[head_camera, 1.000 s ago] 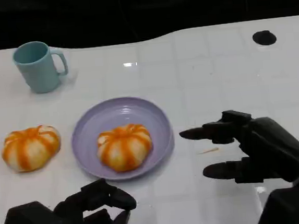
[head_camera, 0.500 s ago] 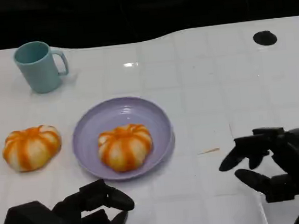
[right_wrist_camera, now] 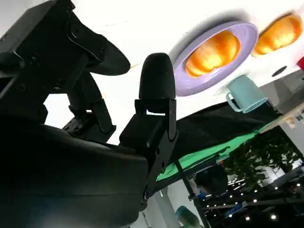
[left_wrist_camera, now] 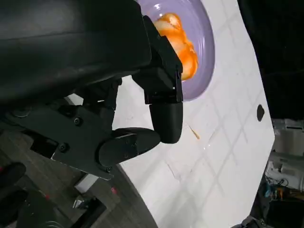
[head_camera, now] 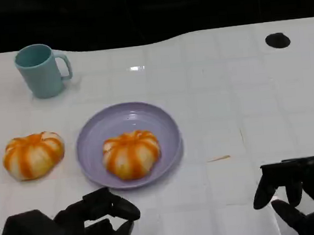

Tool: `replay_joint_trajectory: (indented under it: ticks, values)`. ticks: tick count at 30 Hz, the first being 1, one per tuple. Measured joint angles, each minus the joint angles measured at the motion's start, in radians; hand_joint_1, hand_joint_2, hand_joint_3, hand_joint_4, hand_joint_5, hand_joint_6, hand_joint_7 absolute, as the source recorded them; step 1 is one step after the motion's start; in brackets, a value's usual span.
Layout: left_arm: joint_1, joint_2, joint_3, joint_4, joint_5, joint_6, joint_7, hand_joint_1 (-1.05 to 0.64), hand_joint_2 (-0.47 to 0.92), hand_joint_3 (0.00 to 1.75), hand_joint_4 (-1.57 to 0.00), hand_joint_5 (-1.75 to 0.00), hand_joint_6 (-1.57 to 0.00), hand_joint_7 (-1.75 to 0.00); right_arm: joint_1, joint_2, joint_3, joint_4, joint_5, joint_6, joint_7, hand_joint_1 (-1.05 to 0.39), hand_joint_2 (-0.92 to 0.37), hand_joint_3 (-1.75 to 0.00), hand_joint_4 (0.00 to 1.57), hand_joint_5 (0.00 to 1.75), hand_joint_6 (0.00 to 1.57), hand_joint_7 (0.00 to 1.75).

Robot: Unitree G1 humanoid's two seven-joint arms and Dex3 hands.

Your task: Grasp the bread from the table and place it into the plate.

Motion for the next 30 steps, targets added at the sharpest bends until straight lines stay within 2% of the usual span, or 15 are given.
replay_joint_trajectory:
  ticks: [11,30]
  values:
    - [-0.003,0.003,0.013,0.000,-0.015,0.004,0.000,-0.31,0.77,0.68,-0.68,-1.75,-0.67,-1.24,0.012,0.018,0.006,0.072,-0.047,-0.034,-0.094,-0.05,-0.18,-1.42,0.92,1.75,0.92,1.31]
    - [-0.005,0.007,0.024,0.027,-0.020,-0.010,-0.006,-0.29,0.77,0.68,-0.66,-1.75,-0.67,-1.25,-0.009,0.034,0.023,0.123,-0.079,-0.068,-0.147,-0.06,-0.16,-1.38,0.95,1.75,0.93,1.28]
